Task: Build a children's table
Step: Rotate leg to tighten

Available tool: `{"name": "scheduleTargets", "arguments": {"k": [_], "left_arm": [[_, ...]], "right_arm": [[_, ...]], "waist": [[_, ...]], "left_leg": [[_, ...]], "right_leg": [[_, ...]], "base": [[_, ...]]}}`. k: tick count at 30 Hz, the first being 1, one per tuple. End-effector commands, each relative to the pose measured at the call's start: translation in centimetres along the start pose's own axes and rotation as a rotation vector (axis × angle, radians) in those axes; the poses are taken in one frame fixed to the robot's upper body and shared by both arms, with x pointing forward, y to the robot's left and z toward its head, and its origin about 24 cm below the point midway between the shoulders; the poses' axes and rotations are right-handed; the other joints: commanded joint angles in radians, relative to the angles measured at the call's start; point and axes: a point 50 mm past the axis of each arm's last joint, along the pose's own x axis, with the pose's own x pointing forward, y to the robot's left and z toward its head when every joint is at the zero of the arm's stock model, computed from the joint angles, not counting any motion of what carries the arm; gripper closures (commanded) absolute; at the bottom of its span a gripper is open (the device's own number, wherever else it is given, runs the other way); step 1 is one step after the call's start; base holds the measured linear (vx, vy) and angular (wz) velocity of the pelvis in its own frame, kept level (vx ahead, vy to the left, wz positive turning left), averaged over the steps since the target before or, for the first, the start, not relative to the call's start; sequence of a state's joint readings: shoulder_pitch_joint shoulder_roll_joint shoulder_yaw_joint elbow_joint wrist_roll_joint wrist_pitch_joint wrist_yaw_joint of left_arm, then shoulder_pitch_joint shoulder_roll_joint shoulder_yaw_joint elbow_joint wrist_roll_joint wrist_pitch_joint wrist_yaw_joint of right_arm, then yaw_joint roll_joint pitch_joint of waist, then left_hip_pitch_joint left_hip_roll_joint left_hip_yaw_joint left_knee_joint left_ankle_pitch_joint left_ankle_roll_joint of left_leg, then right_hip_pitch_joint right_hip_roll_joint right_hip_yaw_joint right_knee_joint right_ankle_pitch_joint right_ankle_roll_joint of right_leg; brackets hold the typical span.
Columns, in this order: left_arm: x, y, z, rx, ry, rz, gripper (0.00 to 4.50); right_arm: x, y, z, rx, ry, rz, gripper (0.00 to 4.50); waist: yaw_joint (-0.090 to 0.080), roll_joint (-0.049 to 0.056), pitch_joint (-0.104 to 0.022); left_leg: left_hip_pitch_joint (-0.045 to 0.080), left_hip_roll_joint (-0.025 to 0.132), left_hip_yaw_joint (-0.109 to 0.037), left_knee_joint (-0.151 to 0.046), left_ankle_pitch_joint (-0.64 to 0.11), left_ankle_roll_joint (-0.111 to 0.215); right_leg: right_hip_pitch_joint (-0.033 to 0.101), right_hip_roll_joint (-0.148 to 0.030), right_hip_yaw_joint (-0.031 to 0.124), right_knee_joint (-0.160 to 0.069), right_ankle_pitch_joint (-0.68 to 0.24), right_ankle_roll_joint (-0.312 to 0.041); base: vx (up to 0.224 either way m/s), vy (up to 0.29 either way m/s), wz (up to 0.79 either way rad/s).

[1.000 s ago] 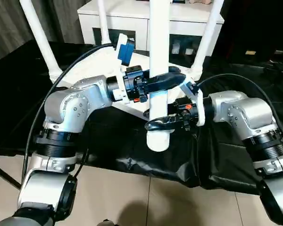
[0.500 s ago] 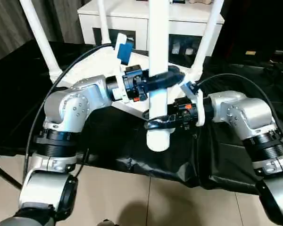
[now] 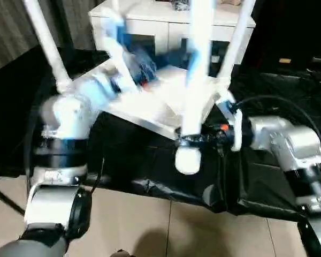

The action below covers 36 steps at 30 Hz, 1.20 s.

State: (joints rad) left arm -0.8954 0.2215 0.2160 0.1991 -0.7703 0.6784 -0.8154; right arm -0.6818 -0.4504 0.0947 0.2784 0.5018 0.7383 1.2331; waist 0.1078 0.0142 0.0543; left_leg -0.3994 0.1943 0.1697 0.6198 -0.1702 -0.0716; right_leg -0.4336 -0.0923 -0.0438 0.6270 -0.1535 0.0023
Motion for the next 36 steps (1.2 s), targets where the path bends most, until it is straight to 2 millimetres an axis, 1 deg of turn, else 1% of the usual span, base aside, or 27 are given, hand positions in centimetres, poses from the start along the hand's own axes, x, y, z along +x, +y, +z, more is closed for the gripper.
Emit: {"name": "scheduleTargets", "arguments": {"k": [1, 2, 3, 4, 6, 7, 9, 10, 11, 12, 13, 14, 15, 16, 17, 18, 19, 20, 21, 24, 27, 29, 30, 32, 34, 35, 36], "left_arm": [[-0.8, -0.3, 0.4, -0.018, -0.048, 0.001, 1.09], [-2.0, -0.6, 0.4, -0.041, -0.076, 0.007, 1.09], [-2.0, -0.6, 0.4, -0.042, -0.077, 0.007, 1.09], [-2.5, -0.6, 0.4, -0.049, -0.086, 0.019, 1.09], [-3.3, 0.1, -0.1, -0.038, -0.074, 0.098, 1.09], [-3.9, 1.2, -0.9, -0.010, -0.036, 0.223, 1.09], [-5.4, 3.8, -2.9, 0.100, 0.089, 0.512, 1.09], [-7.0, 5.6, -5.5, 0.238, 0.291, 0.685, 1.09], [-7.1, 5.7, -5.7, 0.259, 0.314, 0.686, 1.09], [-7.5, 6.0, -7.2, 0.384, 0.449, 0.661, 1.09], [-7.8, 6.1, -8.5, 0.457, 0.568, 0.587, 1.09], [-7.8, 6.2, -9.1, 0.448, 0.600, 0.559, 1.09], [-7.7, 6.2, -9.7, 0.425, 0.619, 0.520, 1.09], [-7.6, 6.2, -9.9, 0.411, 0.627, 0.499, 1.09], [-7.6, 6.2, -10.0, 0.409, 0.628, 0.496, 0.82], [-7.4, 6.2, -10.3, 0.385, 0.628, 0.489, 0.75], [-7.4, 6.3, -10.3, 0.383, 0.626, 0.491, 0.75], [-7.0, 6.7, -10.4, 0.355, 0.577, 0.557, 0.70], [-6.9, 6.9, -10.4, 0.363, 0.558, 0.582, 0.40], [-8.3, 7.6, -10.2, 0.380, 0.414, 0.880, 0.40], [-10.7, 6.5, -10.5, 0.351, 0.281, 1.013, 0.40], [-11.5, 6.2, -10.8, 0.373, 0.271, 1.065, 0.40], [-12.9, 5.2, -11.5, 0.354, 0.239, 1.128, 0.40], [-13.6, 4.6, -11.7, 0.353, 0.217, 1.159, 0.40], [-15.1, 2.4, -12.3, 0.496, 0.202, 1.157, 0.40], [-15.1, 2.3, -12.3, 0.501, 0.201, 1.157, 0.40], [-15.3, 1.6, -12.6, 0.521, 0.213, 1.157, 0.40]], "right_arm": [[-0.6, -0.1, 0.9, -0.026, -0.068, -0.063, 2.64], [-0.7, -0.2, 0.9, -0.043, -0.112, -0.143, 2.64], [-0.7, -0.2, 0.9, -0.044, -0.114, -0.146, 2.64], [-0.7, -0.3, 0.9, -0.055, -0.126, -0.180, 2.64], [-0.6, -0.6, 0.8, -0.100, -0.133, -0.264, 2.64], [-0.5, -1.3, 0.6, -0.145, -0.115, -0.385, 2.64], [-0.7, -2.4, 0.4, -0.235, -0.115, -0.597, 2.64], [-1.2, -3.1, 0.2, -0.268, -0.130, -0.725, 2.64], [-1.2, -3.2, 0.2, -0.272, -0.129, -0.734, 2.64], [-1.4, -3.3, 0.1, -0.290, -0.127, -0.775, 2.64], [-1.3, -3.4, 0.0, -0.281, -0.137, -0.799, 2.64], [-1.2, -3.3, 0.1, -0.268, -0.157, -0.797, 2.64], [-1.2, -3.3, 0.0, -0.257, -0.168, -0.796, 2.64], [-1.2, -3.3, 0.0, -0.254, -0.171, -0.796, 2.64], [-1.2, -3.3, 0.0, -0.254, -0.172, -0.796, 2.64], [-1.3, -3.2, -0.1, -0.264, -0.168, -0.802, 2.64], [-1.3, -3.2, -0.1, -0.266, -0.167, -0.804, 2.64], [-1.6, -3.1, -0.1, -0.300, -0.166, -0.858, 2.64], [-1.7, -3.1, -0.1, -0.316, -0.169, -0.885, 2.64], [-1.6, -2.9, -1.3, -0.348, -0.147, -1.017, 2.64], [-1.3, -2.1, -2.9, -0.385, -0.141, -1.102, 2.64], [-1.3, -1.9, -3.4, -0.381, -0.141, -1.116, 2.64], [-1.1, -1.3, -4.3, -0.395, -0.138, -1.120, 2.64], [-0.9, -0.9, -4.7, -0.371, -0.162, -1.109, 2.64], [-0.1, 0.1, -5.7, -0.276, -0.260, -1.074, 2.64], [-0.1, 0.2, -5.7, -0.274, -0.262, -1.074, 2.64], [0.2, 0.4, -6.0, -0.255, -0.273, -1.067, 2.64]], "waist": [[0.002, 0.001, -0.082], [0.002, 0.017, -0.083], [0.000, 0.025, -0.083], [-0.005, 0.018, -0.082], [-0.008, 0.022, -0.082], [-0.009, 0.023, -0.082], [-0.016, 0.023, -0.076], [-0.014, 0.012, -0.076], [-0.014, 0.017, -0.073], [-0.015, 0.018, -0.075], [-0.017, 0.027, -0.078], [-0.020, 0.032, -0.080], [-0.021, 0.038, -0.084], [-0.022, 0.034, -0.085], [-0.021, 0.037, -0.087], [-0.023, 0.040, -0.088], [-0.024, 0.038, -0.087], [-0.026, 0.046, -0.086], [-0.026, 0.041, -0.086], [-0.028, 0.035, -0.087], [-0.042, 0.029, -0.084], [-0.054, 0.038, -0.084], [-0.058, 0.031, -0.083], [-0.060, 0.034, -0.080], [-0.064, 0.027, -0.074], [-0.064, 0.027, -0.072], [-0.068, 0.027, -0.068]], "left_leg": [[0.016, 0.010, 0.000, -0.067, -0.195, 0.002], [0.019, 0.011, -0.002, -0.067, -0.197, 0.001], [0.019, 0.013, -0.002, -0.066, -0.196, -0.004], [0.017, 0.010, -0.001, -0.068, -0.212, 0.000], [0.020, 0.009, 0.000, -0.069, -0.230, 0.001], [0.022, 0.009, 0.000, -0.069, -0.238, -0.001], [0.023, 0.007, -0.001, -0.072, -0.263, -0.022], [0.027, 0.008, -0.003, -0.074, -0.280, -0.030], [0.026, 0.005, -0.006, -0.077, -0.286, -0.032], [0.023, 0.004, -0.011, -0.083, -0.289, -0.037], [0.023, 0.005, -0.013, -0.084, -0.287, -0.041], [0.024, 0.004, -0.012, -0.084, -0.288, -0.045], [0.026, 0.008, -0.013, -0.085, -0.287, -0.049], [0.025, 0.008, -0.011, -0.084, -0.280, -0.046], [0.023, 0.009, -0.012, -0.084, -0.270, -0.048], [0.018, 0.010, -0.010, -0.083, -0.249, -0.042], [0.021, 0.009, -0.007, -0.082, -0.255, -0.036], [0.023, 0.009, -0.005, -0.078, -0.254, -0.032], [0.022, 0.006, -0.004, -0.076, -0.252, -0.025], [0.015, 0.005, -0.003, -0.074, -0.224, -0.008], [0.003, 0.002, -0.002, -0.077, -0.221, 0.006], [0.010, 0.007, -0.003, -0.078, -0.254, 0.017], [0.011, 0.008, -0.002, -0.079, -0.279, 0.020], [0.011, 0.012, -0.003, -0.082, -0.301, 0.024], [0.012, 0.013, -0.004, -0.088, -0.344, 0.029], [0.010, 0.015, -0.007, -0.090, -0.357, 0.031], [0.020, 0.015, -0.007, -0.093, -0.414, 0.019]], "right_leg": [[0.073, -0.029, 0.017, -0.068, -0.188, -0.230], [0.070, -0.028, 0.017, -0.065, -0.176, -0.239], [0.068, -0.028, 0.017, -0.063, -0.160, -0.242], [0.070, -0.024, 0.014, -0.067, -0.162, -0.247], [0.066, -0.023, 0.014, -0.072, -0.187, -0.234], [0.066, -0.022, 0.014, -0.072, -0.201, -0.230], [0.060, -0.021, 0.013, -0.084, -0.283, -0.182], [0.055, -0.024, 0.016, -0.092, -0.369, -0.119], [0.053, -0.023, 0.015, -0.098, -0.410, -0.086], [0.056, -0.026, 0.014, -0.103, -0.459, -0.038], [0.053, -0.026, 0.017, -0.103, -0.458, -0.016], [0.051, -0.024, 0.018, -0.101, -0.439, -0.024], [0.051, -0.024, 0.018, -0.094, -0.373, -0.062], [0.051, -0.023, 0.018, -0.095, -0.334, -0.084], [0.054, -0.024, 0.018, -0.085, -0.284, -0.110], [0.060, -0.024, 0.017, -0.072, -0.167, -0.173], [0.059, -0.024, 0.017, -0.076, -0.161, -0.183], [0.059, -0.024, 0.018, -0.073, -0.138, -0.200], [0.062, -0.024, 0.018, -0.076, -0.131, -0.208], [0.072, -0.026, 0.018, -0.076, -0.143, -0.195], [0.075, -0.027, 0.015, -0.084, -0.210, -0.176], [0.066, -0.023, 0.015, -0.093, -0.260, -0.163], [0.063, -0.022, 0.014, -0.098, -0.298, -0.152], [0.058, -0.022, 0.015, -0.102, -0.333, -0.139], [0.051, -0.022, 0.014, -0.112, -0.395, -0.116], [0.050, -0.024, 0.014, -0.115, -0.418, -0.104], [0.040, -0.020, 0.012, -0.122, -0.505, -0.064]], "base": [[0.000, 0.000, 0.00], [0.000, 0.000, 0.00], [0.000, 0.000, 0.00], [0.000, 0.000, 0.00], [0.000, 0.000, 0.00], [0.000, 0.000, 0.00], [0.000, 0.000, 0.00], [0.000, 0.000, 0.00], [0.000, 0.000, 0.00], [0.000, 0.000, 0.00], [0.000, 0.000, 0.00], [0.000, 0.000, 0.00], [0.000, 0.000, 0.00], [0.000, 0.000, 0.00], [0.000, 0.000, 0.00], [0.000, 0.000, 0.00], [0.000, 0.000, 0.00], [0.000, 0.000, 0.00], [0.000, 0.000, 0.00], [0.000, 0.000, 0.00], [0.000, 0.000, 0.00], [0.000, 0.000, 0.00], [0.000, 0.000, 0.00], [0.000, 0.000, 0.00], [0.000, 0.000, 0.00], [0.000, 0.000, 0.00], [0.000, 0.000, 0.00]]}}
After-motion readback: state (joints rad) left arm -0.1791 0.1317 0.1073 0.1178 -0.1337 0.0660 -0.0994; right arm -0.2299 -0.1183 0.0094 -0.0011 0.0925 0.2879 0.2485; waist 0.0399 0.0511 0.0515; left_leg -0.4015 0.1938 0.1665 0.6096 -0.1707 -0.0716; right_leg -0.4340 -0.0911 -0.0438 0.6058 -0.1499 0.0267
